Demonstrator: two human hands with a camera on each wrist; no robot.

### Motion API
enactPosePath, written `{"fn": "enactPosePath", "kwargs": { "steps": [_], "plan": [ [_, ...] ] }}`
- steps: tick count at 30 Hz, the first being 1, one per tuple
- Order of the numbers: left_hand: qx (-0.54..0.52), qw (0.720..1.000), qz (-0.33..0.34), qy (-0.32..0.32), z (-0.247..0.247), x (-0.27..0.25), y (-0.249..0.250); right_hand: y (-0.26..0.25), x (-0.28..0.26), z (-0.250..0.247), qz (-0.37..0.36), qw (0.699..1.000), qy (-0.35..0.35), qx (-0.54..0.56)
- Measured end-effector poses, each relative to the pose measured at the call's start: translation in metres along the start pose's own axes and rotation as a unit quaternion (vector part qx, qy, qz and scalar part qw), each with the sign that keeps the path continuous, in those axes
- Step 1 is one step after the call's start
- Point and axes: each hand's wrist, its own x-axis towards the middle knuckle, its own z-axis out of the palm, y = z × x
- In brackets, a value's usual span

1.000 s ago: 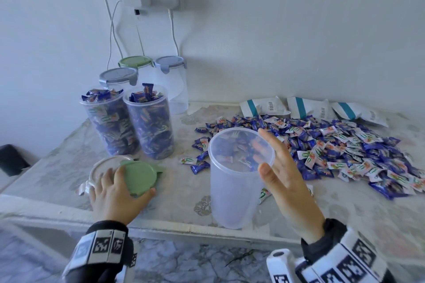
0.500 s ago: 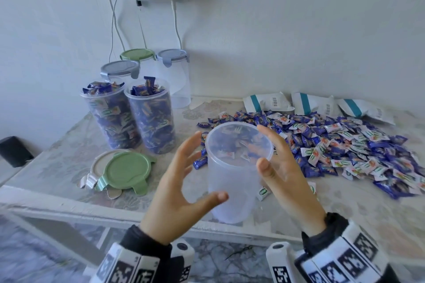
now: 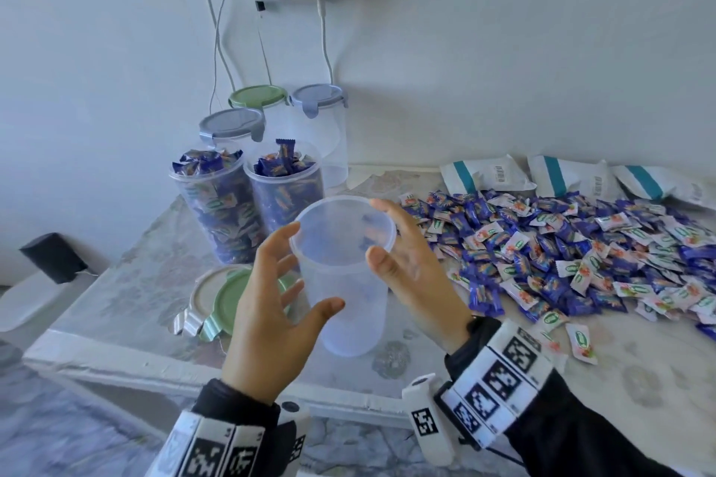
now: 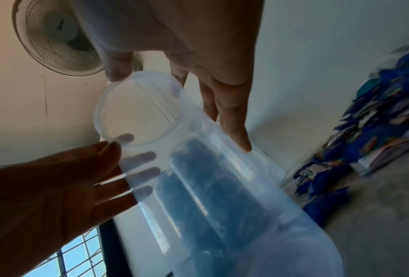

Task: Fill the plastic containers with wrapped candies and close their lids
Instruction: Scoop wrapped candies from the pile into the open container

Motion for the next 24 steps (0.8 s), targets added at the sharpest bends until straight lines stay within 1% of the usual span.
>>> {"fn": "enactPosePath", "kwargs": {
  "steps": [3, 6, 13, 15, 18, 20, 22, 23, 24],
  "plan": [
    [0.022, 1.000, -0.007, 0.018, -0.012, 0.011, -0.012, 0.004, 0.017, 0.013, 0.006, 1.000, -0.007, 0.016],
    [0.012, 1.000, -0.013, 0.017, -0.019, 0.021, -0.020, 0.007, 0.029, 0.021, 0.007, 1.000, -0.012, 0.024],
    [0.009, 1.000, 0.009, 0.011, -0.024, 0.033, -0.030, 0.012, 0.039, 0.022, 0.004, 1.000, -0.006, 0.011],
    [0.033, 0.999, 0.017, 0.009, -0.027, 0.035, -0.030, 0.013, 0.040, 0.021, 0.007, 1.000, -0.015, -0.002],
    [0.140, 0.987, 0.074, 0.020, -0.028, 0.036, -0.022, 0.015, 0.035, 0.015, 0.004, 0.999, -0.022, -0.023],
    [0.184, 0.974, 0.110, 0.069, -0.023, 0.034, -0.010, 0.016, 0.028, 0.006, 0.020, 0.998, -0.004, -0.053],
    [0.173, 0.967, 0.147, 0.114, -0.012, 0.029, 0.008, 0.016, 0.020, -0.010, 0.043, 0.995, 0.032, -0.080],
    [0.151, 0.967, 0.170, 0.115, -0.005, 0.027, 0.015, 0.015, 0.015, -0.020, 0.052, 0.993, 0.049, -0.094],
    [0.122, 0.969, 0.191, 0.098, 0.004, 0.024, 0.021, 0.014, 0.011, -0.032, 0.060, 0.990, 0.063, -0.111]
  ]
}}
